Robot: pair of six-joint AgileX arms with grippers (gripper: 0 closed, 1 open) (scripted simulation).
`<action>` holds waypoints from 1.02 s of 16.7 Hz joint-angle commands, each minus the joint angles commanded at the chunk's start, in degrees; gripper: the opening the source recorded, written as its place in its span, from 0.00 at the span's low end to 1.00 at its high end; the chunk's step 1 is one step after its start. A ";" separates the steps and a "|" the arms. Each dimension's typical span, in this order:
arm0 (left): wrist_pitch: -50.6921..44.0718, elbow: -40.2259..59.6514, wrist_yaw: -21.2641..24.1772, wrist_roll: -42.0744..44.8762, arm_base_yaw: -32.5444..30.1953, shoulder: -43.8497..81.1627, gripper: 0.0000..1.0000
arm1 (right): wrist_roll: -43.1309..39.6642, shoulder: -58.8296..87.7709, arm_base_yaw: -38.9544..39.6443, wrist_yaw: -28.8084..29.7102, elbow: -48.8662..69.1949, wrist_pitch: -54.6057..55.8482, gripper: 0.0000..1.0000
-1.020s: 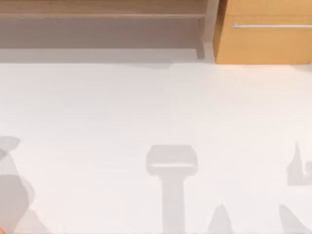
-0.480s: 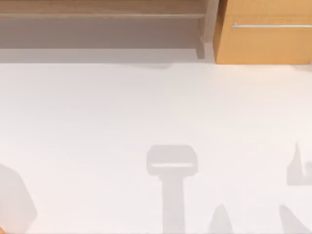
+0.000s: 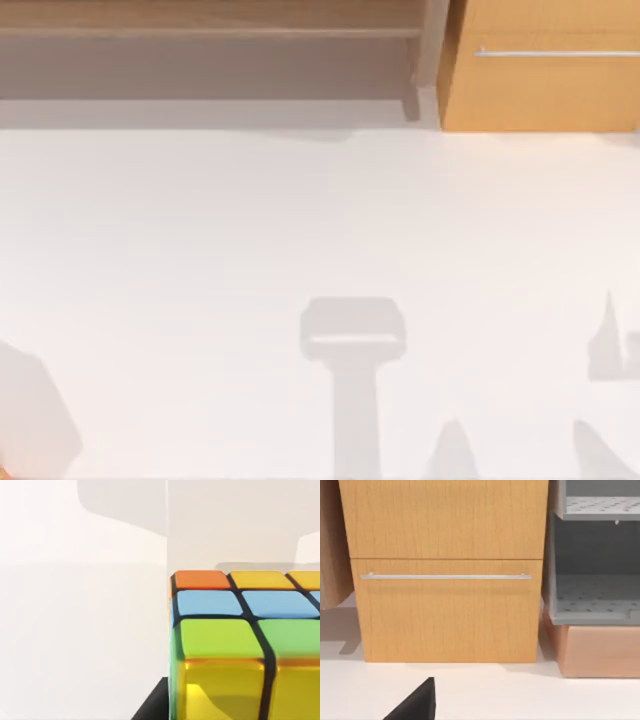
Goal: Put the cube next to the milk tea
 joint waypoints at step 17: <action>3.63 0.47 -0.38 0.28 0.43 -1.01 0.00 | 0.00 0.00 0.00 0.00 0.00 0.00 1.00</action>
